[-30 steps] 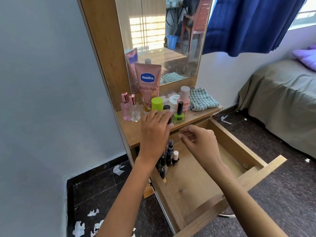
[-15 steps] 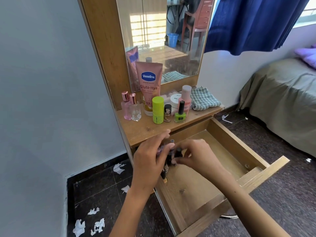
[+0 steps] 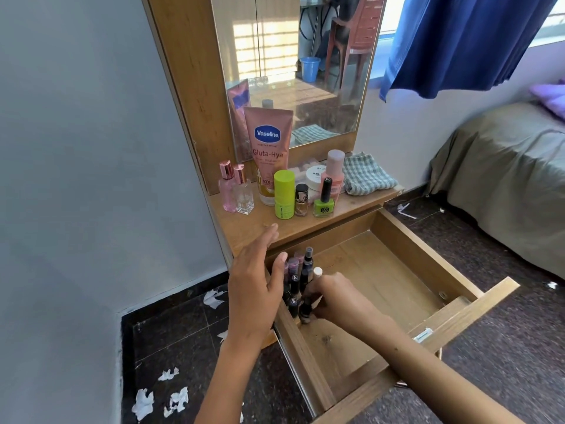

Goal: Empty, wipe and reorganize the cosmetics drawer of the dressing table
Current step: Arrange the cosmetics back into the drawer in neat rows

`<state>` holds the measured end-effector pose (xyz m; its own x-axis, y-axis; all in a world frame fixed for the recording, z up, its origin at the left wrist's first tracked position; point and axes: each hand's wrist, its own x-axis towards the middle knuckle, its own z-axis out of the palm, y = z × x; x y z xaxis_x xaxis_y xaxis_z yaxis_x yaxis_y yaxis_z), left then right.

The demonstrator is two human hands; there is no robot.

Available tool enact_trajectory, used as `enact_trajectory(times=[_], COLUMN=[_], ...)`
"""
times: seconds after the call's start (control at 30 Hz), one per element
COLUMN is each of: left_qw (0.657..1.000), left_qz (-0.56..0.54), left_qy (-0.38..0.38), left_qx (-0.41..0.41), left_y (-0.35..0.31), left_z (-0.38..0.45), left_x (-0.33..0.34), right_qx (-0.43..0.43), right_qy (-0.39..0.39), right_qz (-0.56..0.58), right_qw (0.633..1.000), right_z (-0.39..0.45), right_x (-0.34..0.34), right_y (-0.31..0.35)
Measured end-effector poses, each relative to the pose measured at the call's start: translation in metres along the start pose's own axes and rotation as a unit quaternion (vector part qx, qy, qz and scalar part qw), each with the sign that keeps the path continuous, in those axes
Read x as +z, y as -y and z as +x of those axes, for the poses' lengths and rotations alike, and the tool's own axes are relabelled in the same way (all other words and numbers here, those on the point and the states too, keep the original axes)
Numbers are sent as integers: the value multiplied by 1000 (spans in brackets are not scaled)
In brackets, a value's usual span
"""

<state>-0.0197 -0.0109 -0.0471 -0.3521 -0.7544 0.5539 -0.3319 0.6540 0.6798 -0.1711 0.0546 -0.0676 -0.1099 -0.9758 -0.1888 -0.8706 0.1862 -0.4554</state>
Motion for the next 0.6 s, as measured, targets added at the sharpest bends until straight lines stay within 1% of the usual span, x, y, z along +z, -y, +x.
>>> enact_trajectory(times=[0.1,0.2,0.23,0.3,0.37,0.43,0.53,0.6], left_qw=[999,995,992,986,975,961,943,933], left_qz=[32,86,105,145,186,230,285,314], left_qy=[-26,-35,-31,-5,35,70,72,60], left_qx=[18,47,60,86,113,135,157,166], left_y=[-3,-8,-10,-15,-17,-16,-14,-13], left_z=[4,13,17,26,35,42,53,61], left_x=[6,16,20,30,41,50,57,57], right_qx=[11,28,30,18,3,7,3,1], right_qy=[-9,-42,-65,-137,-225,-289,-335,-337], right_qz=[8,17,38,80,131,186,214,216], right_qw=[1000,999,997,987,965,939,918,916], right_z=[-4,-7,-9,-13,-16,-18,-18,-18], right_x=[-6,-20,-25,-32,-32,-29,-26,-25], right_y=[-5,-11,-13,-18,-21,-23,-25,-26])
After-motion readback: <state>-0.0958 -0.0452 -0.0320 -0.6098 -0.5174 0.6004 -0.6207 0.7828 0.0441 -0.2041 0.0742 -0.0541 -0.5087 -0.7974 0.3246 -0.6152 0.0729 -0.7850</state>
